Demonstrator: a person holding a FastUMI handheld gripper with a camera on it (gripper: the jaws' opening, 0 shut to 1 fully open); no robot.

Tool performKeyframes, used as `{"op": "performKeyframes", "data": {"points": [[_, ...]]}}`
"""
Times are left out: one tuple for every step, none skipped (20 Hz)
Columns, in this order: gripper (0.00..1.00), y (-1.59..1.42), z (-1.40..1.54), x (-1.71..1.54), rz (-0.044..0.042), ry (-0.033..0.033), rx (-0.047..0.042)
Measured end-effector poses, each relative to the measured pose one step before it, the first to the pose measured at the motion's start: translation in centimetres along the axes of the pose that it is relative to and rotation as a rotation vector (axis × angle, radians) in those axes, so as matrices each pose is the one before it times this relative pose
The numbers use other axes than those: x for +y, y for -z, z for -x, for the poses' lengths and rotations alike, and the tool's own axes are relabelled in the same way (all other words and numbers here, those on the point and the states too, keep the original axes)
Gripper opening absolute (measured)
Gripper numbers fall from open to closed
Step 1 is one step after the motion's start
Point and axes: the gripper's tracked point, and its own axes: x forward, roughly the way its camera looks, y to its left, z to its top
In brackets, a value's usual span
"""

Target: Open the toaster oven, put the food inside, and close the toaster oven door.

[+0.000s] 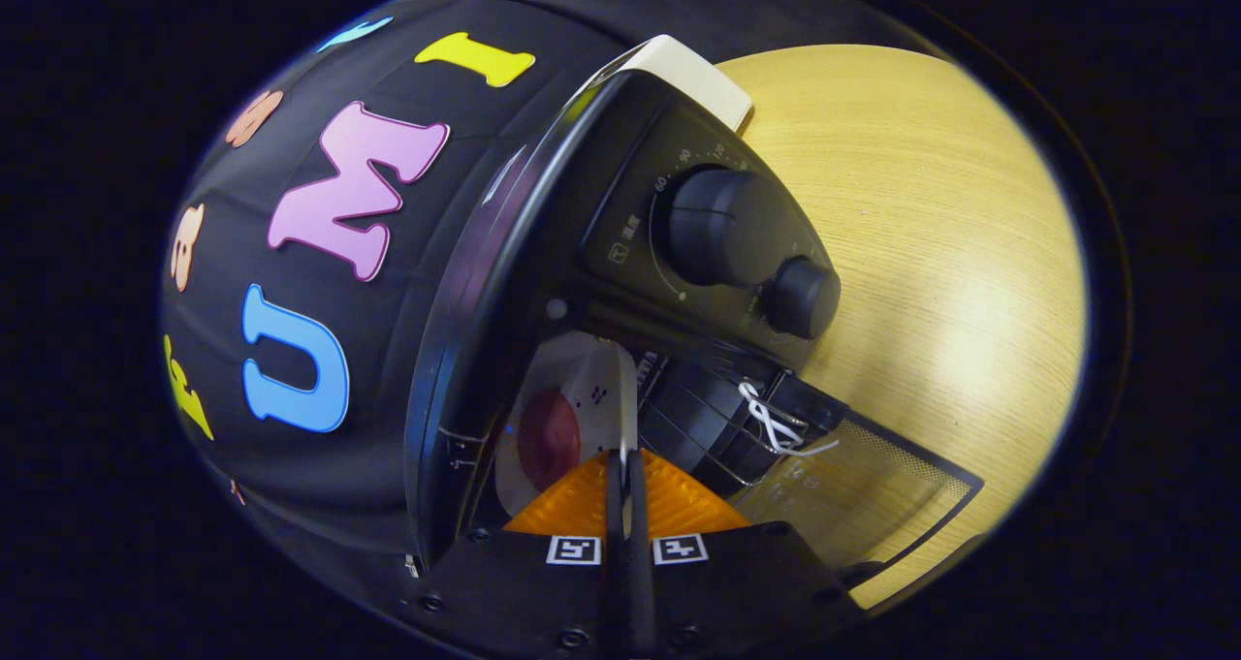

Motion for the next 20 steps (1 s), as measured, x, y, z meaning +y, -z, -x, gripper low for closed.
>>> {"op": "performKeyframes", "data": {"points": [[0.05, 0.15, -0.322, -0.024, -0.00234, 0.00494, -0.00053], [0.05, 0.258, -0.222, -0.019, 0.0074, 0.00404, 0.0054], [0.05, 0.272, -0.059, -0.091, 0.00888, 0.00295, 0.0043], [0.05, 0.232, -0.103, -0.098, 0.00523, 0.00245, 0.00188], [0.05, 0.098, 0.056, 0.022, 0.00502, -0.00091, -0.00168], [0.05, 0.01, 0.058, 0.078, 0.00224, -0.00497, -0.00443], [0.06, -0.129, 0.168, 0.339, -0.00604, -0.02248, -0.00992], [0.1, 0.124, -0.169, 0.149, 0.00902, -0.00755, -0.00269], [0.12, 0.046, 0.14, 0.223, 0.01549, -0.01983, 0.00067], [0.14, 0.115, 1.022, 0.013, 0.01945, -0.00805, 0.0078], [0.18, 0.49, -0.056, -0.041, 0.01505, -0.00666, 0.01579], [0.3, 0.344, 0.279, 0.209, 0.00932, -0.01369, 0.01217], [0.42, 0.453, 0.493, 0.202, 0.00943, -0.01267, 0.01157], [0.65, -0.041, 0.532, -0.057, 0.0176, -0.00281, 0.00661], [0.89, 0.214, 0.521, -0.135, 0.01917, 0.00503, 0.00043], [0.92, 0.06, 0.712, -0.204, 0.02214, 0.00575, -0.00456], [0.94, 0.134, 0.557, 0.037, 0.02568, -0.00392, 0.00336], [0.98, 0.567, 0.689, -0.068, 0.03811, 0.00138, 0.01507], [0.98, 0.715, 0.81, -0.094, 0.03923, -0.00252, 0.02231], [0.99, 0.565, 0.736, 0.086, 0.03762, -0.00615, 0.02052]]}}
